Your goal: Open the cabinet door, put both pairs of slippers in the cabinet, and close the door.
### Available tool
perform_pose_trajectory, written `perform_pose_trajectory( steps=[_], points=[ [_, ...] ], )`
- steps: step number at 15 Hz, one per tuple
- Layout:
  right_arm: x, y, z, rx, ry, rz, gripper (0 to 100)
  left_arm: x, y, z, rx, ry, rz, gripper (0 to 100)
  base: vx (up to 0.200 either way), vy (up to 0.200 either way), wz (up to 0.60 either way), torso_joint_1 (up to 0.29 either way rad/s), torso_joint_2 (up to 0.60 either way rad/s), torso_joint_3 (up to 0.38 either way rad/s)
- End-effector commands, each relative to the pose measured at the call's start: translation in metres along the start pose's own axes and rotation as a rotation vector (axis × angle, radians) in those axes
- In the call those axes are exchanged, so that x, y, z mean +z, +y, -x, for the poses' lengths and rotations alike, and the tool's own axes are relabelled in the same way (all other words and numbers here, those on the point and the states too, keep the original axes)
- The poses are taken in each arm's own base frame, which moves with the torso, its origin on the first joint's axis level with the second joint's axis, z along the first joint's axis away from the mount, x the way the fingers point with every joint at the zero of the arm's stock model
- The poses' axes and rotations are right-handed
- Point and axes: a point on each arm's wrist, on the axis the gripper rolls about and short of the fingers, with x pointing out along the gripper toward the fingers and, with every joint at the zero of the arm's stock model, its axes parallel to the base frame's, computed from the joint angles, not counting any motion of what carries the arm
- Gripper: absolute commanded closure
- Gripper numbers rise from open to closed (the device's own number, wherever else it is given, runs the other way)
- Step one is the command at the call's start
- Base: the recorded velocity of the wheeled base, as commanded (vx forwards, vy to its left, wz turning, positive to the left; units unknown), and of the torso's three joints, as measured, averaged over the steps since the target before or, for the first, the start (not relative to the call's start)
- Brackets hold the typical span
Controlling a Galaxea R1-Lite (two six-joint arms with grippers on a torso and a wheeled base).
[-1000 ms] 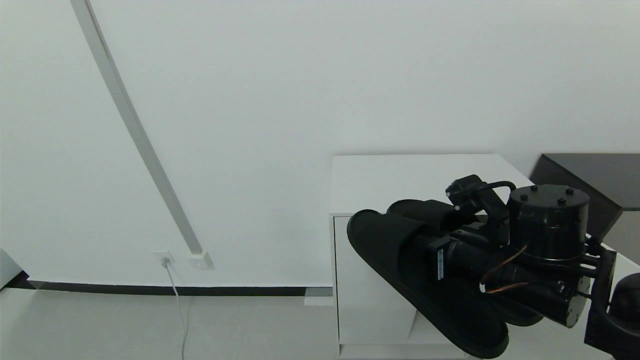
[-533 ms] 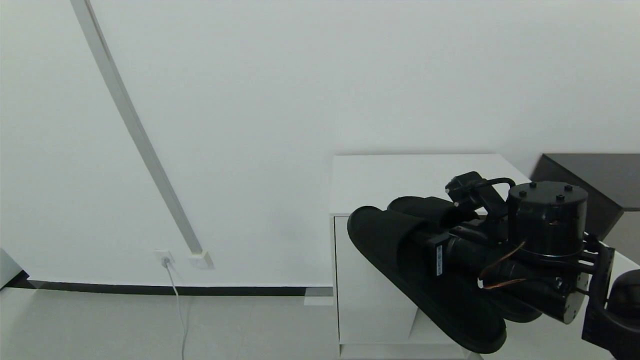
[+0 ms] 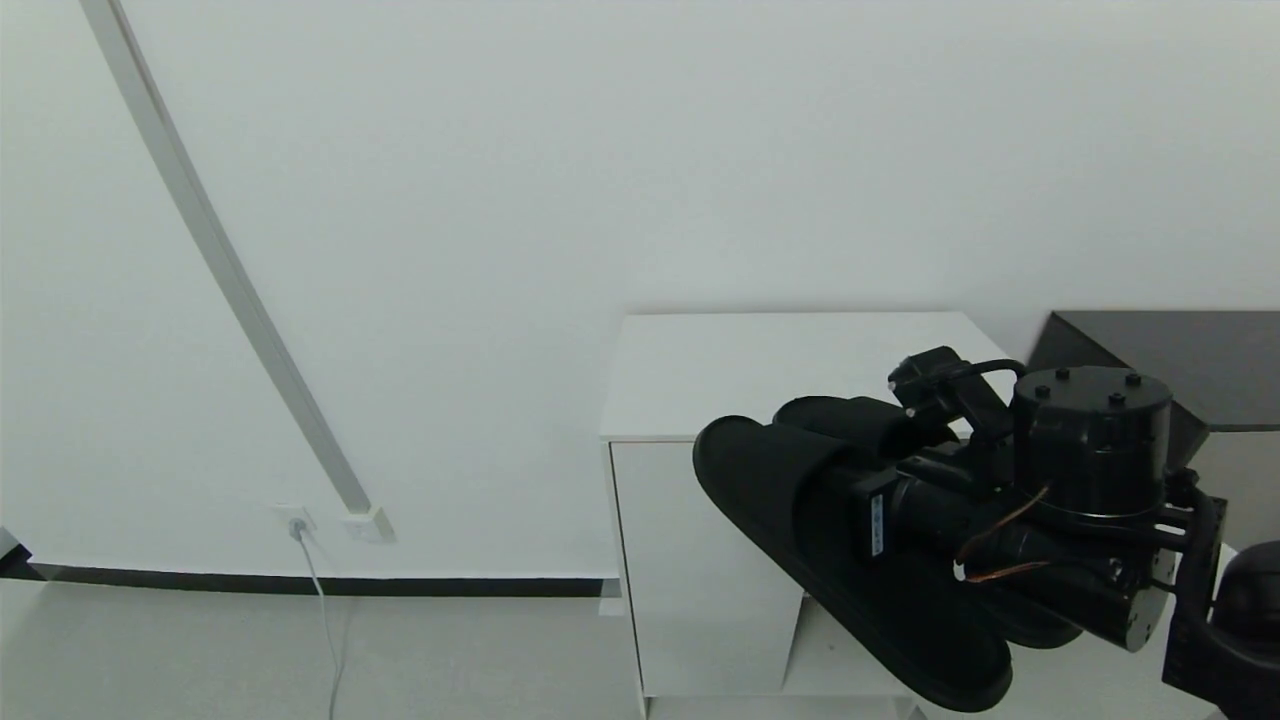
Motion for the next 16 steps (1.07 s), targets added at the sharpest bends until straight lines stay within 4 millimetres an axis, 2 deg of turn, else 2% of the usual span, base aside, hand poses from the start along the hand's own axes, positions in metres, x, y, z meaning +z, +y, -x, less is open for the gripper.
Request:
perform_pose_trajectory(
  steps=[1, 16],
  points=[
    [-0.0005, 0.0002, -0.0004, 0.001, 0.002, 0.001, 100, -0.0003, 0.0000, 0.0000, -0.001, 0.000, 0.000, 100, 0.000, -0.200, 0.00, 0.002, 0.00, -0.007],
    [-0.0033, 0.0033, 0.0065, 0.014, 0.004, 0.006, 100, 0.0001, 0.0000, 0.0001, -0.001, -0.002, 0.000, 100, 0.000, -0.200, 0.00, 0.003, 0.00, 0.000]
  ],
)
